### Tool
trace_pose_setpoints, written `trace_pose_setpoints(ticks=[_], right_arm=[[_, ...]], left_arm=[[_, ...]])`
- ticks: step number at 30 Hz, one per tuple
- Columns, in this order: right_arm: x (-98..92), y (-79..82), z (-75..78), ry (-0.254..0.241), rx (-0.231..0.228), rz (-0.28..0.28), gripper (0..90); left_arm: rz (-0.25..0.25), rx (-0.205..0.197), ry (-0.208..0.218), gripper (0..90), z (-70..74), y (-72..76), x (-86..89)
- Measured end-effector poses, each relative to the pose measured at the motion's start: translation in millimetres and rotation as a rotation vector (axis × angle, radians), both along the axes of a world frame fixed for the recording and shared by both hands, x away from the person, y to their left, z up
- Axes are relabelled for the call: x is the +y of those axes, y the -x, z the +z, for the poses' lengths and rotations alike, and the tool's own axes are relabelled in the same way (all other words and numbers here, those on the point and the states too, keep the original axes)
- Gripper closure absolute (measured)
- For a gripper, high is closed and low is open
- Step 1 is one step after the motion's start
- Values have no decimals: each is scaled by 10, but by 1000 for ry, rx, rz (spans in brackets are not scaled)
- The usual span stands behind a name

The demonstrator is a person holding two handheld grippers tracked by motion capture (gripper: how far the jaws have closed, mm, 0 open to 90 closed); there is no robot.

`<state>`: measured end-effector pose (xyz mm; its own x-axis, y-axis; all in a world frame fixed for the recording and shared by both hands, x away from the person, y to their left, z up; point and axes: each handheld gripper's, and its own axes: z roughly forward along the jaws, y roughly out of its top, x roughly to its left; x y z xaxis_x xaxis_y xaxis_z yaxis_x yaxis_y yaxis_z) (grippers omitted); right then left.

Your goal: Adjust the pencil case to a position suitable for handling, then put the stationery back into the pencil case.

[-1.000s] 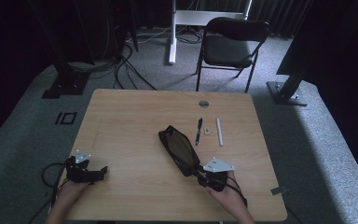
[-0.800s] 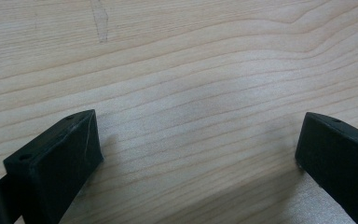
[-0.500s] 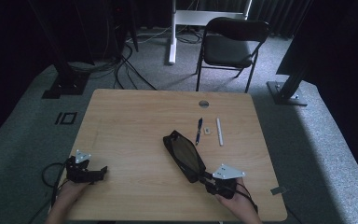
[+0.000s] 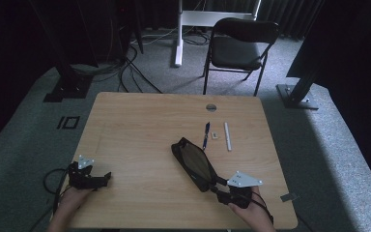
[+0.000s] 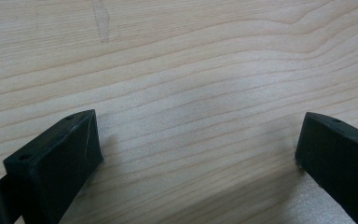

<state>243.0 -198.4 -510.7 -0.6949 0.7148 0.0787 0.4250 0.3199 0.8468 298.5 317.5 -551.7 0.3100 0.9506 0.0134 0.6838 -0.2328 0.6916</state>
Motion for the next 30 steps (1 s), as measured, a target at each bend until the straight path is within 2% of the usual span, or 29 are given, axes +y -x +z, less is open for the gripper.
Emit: trace_pose_setpoints(ticks=[7, 9, 13, 15, 18, 21, 28, 30], right_arm=[[10, -28, 102, -28, -19, 8, 515], [7, -42, 131, -46, -29, -4, 508], [7, -64, 169, -70, -42, -6, 455], [13, -96, 206, -98, -58, -13, 411], [15, -135, 244, -99, -70, -23, 366], [6, -187, 291, -122, -91, -46, 306], [-39, -345, 363, -192, -116, -109, 274], [-53, -399, 380, -196, -130, -125, 211]], left_arm=[[0, 0, 0, 3, 0, 0, 0], [0, 0, 0, 3, 0, 0, 0], [0, 0, 0, 3, 0, 0, 0], [0, 0, 0, 3, 0, 0, 0], [0, 0, 0, 3, 0, 0, 0], [0, 0, 0, 3, 0, 0, 0], [0, 0, 0, 3, 0, 0, 0], [0, 0, 0, 3, 0, 0, 0]])
